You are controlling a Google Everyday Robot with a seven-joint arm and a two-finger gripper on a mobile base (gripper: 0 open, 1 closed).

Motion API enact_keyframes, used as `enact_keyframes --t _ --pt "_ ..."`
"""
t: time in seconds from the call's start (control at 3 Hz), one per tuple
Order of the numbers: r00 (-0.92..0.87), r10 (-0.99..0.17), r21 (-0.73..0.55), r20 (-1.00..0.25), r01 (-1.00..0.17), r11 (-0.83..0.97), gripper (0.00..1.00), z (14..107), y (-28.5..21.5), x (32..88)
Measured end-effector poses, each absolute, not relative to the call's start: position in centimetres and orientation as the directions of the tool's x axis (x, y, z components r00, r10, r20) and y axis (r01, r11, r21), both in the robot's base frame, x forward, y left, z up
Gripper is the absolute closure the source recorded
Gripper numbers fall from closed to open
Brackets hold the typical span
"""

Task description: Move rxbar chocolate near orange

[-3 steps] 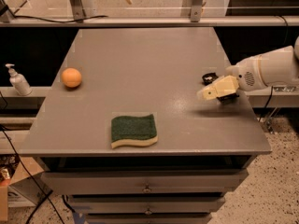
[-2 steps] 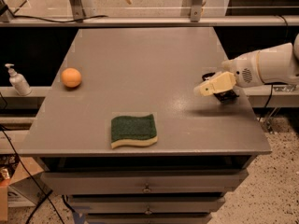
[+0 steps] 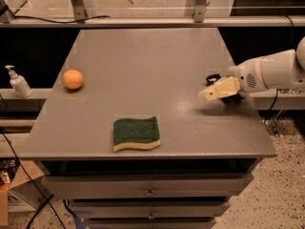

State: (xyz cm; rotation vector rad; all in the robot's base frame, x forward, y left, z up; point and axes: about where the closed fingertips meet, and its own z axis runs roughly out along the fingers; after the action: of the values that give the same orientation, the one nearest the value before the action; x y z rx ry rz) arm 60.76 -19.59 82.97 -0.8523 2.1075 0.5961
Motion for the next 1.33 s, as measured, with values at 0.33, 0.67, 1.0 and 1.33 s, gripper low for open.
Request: enact_keyframes --t 0.33,0.67,1.0,1.33 --pt "-0.477 -0.373 0.121 -0.796 -0.728 0.675 0.18 82.7 -19.7 60.7" --pt "-0.463 -0.379 0.105 -0.802 -0.732 0.673 0.41 83.0 -19.5 60.4" --pt "-0.438 -0.39 0.085 -0.81 -0.746 0.661 0.64 83.6 -18.8 59.9" --pt "-0.407 -0.396 0.073 -0.823 -0.767 0.637 0.88 84.4 -17.7 59.5"
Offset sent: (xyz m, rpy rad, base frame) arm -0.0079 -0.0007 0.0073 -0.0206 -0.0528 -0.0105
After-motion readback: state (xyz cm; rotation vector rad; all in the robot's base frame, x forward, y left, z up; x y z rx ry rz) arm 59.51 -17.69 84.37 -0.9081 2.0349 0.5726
